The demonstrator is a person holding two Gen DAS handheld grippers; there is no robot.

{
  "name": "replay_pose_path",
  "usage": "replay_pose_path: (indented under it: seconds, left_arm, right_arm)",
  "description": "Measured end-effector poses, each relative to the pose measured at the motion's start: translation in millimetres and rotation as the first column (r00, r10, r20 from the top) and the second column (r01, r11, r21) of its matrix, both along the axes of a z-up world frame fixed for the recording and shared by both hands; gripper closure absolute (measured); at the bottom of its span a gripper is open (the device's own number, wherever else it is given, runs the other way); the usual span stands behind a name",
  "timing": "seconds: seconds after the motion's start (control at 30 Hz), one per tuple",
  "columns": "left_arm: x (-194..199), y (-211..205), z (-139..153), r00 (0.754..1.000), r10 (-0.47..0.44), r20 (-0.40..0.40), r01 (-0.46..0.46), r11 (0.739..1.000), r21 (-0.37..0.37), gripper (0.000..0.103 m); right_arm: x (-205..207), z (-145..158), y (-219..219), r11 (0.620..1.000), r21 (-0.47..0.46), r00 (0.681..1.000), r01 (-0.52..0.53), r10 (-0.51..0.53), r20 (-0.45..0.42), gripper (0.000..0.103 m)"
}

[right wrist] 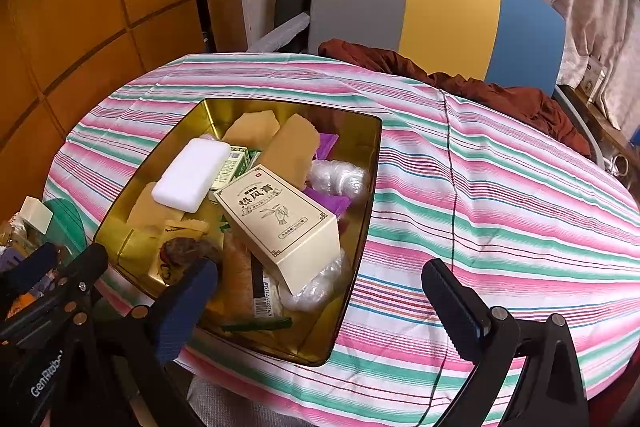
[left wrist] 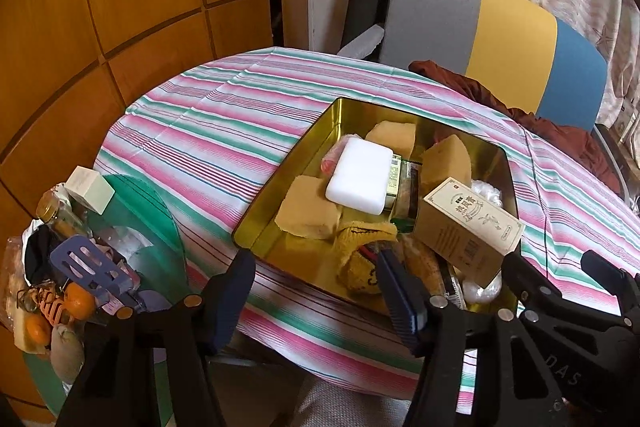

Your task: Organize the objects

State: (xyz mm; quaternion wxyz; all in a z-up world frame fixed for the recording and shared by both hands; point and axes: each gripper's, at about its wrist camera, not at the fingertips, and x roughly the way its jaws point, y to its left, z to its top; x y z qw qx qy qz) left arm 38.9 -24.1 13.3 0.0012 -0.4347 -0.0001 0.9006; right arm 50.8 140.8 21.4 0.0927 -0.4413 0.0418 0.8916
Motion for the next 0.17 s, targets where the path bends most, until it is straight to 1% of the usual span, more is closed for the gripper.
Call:
replay_pose_path:
  seconds: [0.17]
  left_arm:
    - [0.1, 1.4, 0.2, 1.0, 0.004, -0.01, -0.004, 1.0, -0.015, 0.043]
  right_arm:
    - [0.0, -0.3, -1.2, 1.0, 0.001, 1.0, -0.004, 0.004, 0.0, 0.0]
